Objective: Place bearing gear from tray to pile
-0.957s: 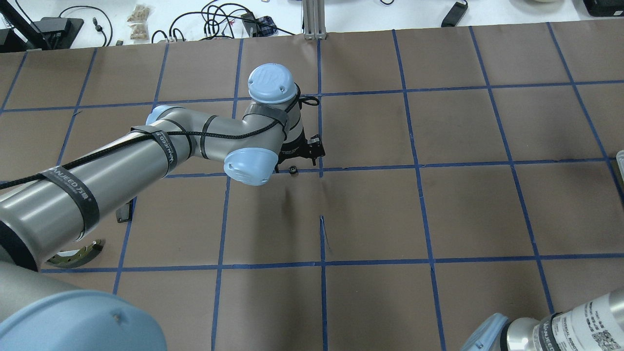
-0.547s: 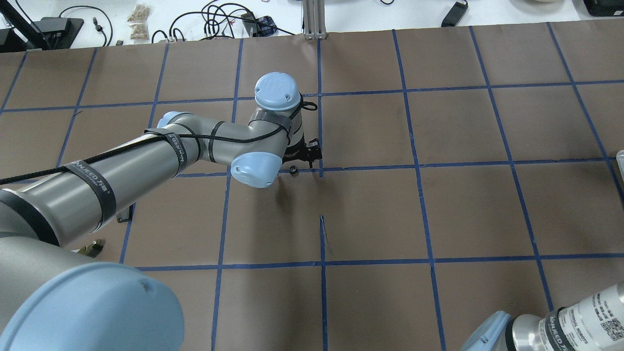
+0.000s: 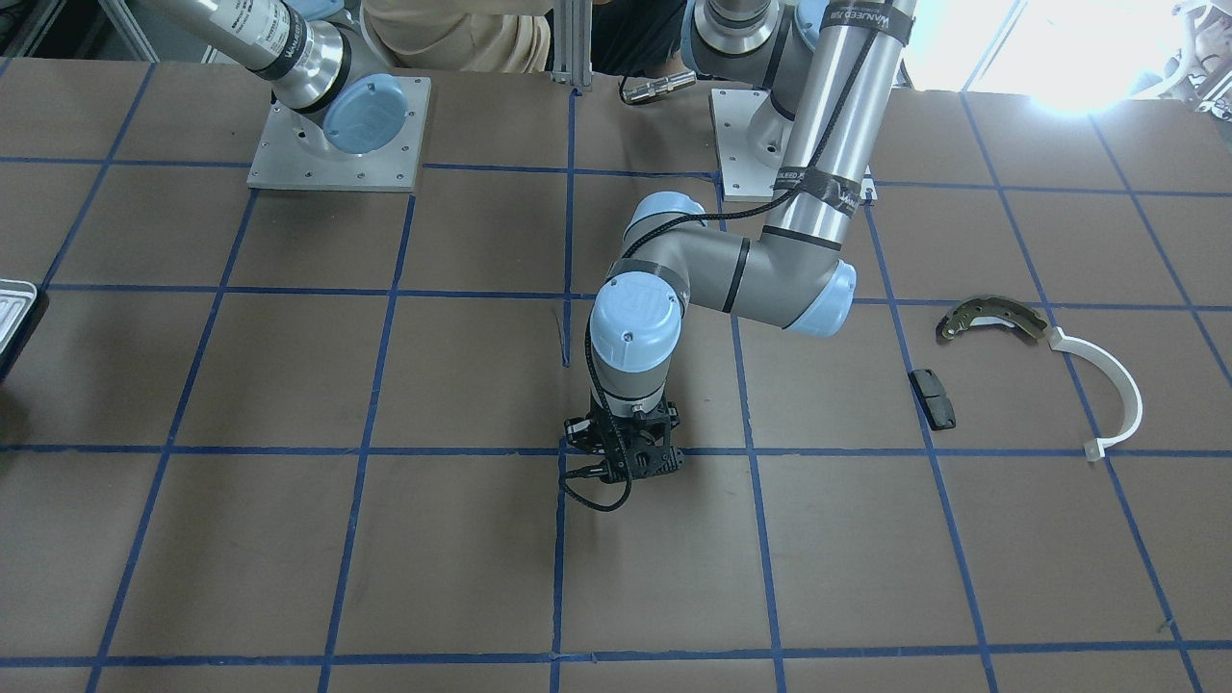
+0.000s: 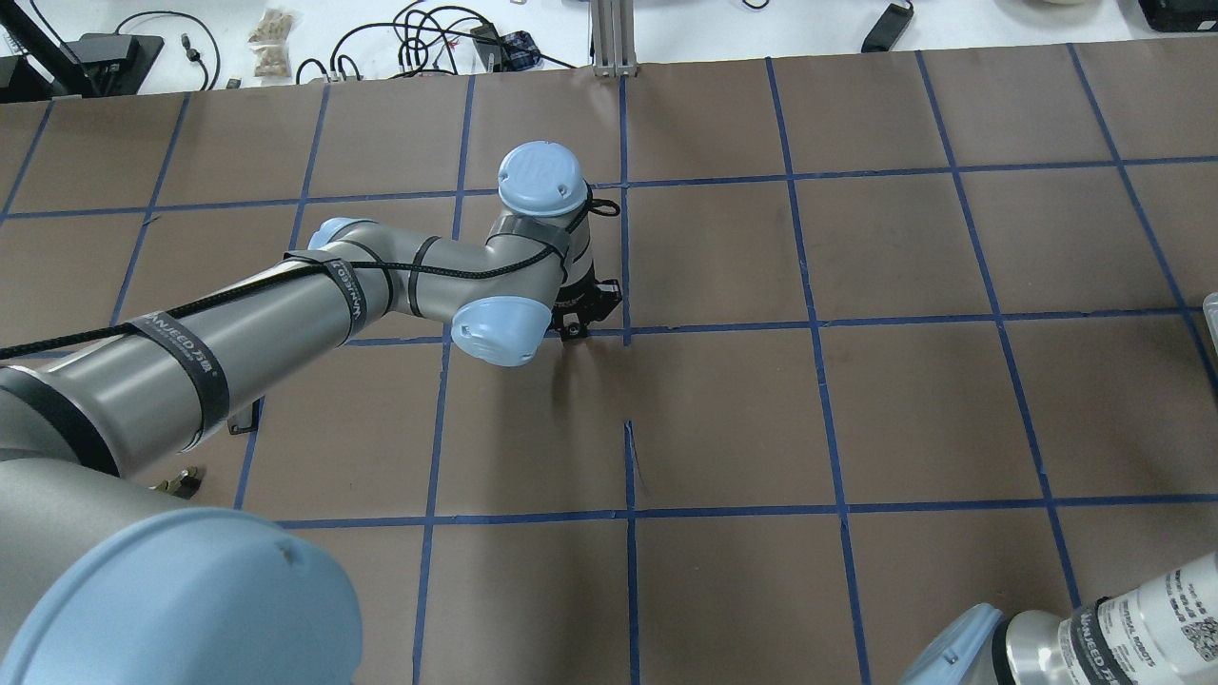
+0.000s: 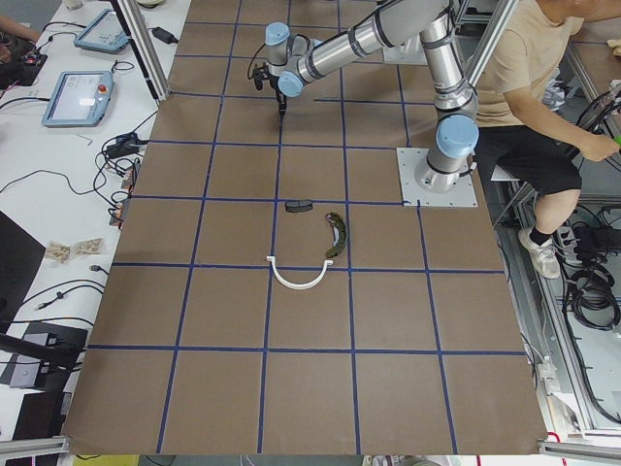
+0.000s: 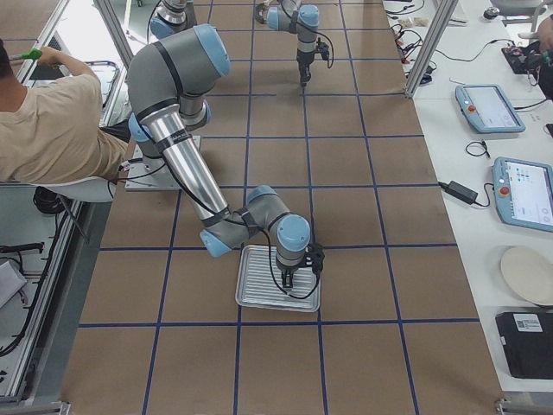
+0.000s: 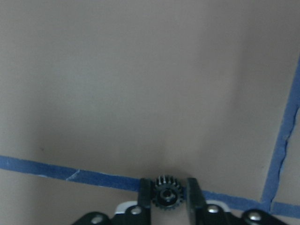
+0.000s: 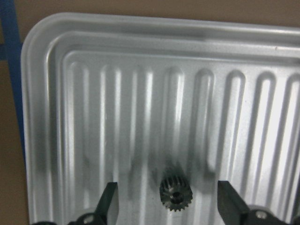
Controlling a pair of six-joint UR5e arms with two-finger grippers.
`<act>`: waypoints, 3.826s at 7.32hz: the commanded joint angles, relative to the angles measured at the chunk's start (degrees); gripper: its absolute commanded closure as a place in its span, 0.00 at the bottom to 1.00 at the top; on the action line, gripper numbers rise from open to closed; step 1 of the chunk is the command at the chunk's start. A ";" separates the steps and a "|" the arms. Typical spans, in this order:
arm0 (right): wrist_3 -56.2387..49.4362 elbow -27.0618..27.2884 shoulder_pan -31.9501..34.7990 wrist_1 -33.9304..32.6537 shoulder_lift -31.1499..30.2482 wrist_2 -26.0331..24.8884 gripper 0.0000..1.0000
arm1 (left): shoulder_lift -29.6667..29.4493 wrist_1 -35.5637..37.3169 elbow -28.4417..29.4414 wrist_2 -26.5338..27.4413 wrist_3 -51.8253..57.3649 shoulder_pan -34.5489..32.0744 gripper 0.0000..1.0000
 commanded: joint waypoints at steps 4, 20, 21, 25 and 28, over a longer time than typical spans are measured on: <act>0.57 -0.58 -0.04 1.24 -0.67 0.05 0.99 | 8.47 -6.96 -1.22 0.14 23.96 16.21 0.93; 142.96 18.84 71.82 -8.00 -17.51 8.84 0.96 | 14.10 -9.93 1.73 1.82 61.57 38.02 0.15; 149.56 18.41 73.77 -13.82 -13.55 9.62 0.94 | 15.33 -10.21 2.19 1.90 54.82 34.41 0.08; 151.74 17.79 74.76 -16.07 -11.14 12.35 0.00 | 16.84 -15.39 1.84 1.90 46.49 28.14 0.00; 149.30 13.24 73.36 -15.90 -11.66 10.87 0.00 | 17.53 -17.51 1.23 1.90 45.97 22.80 0.00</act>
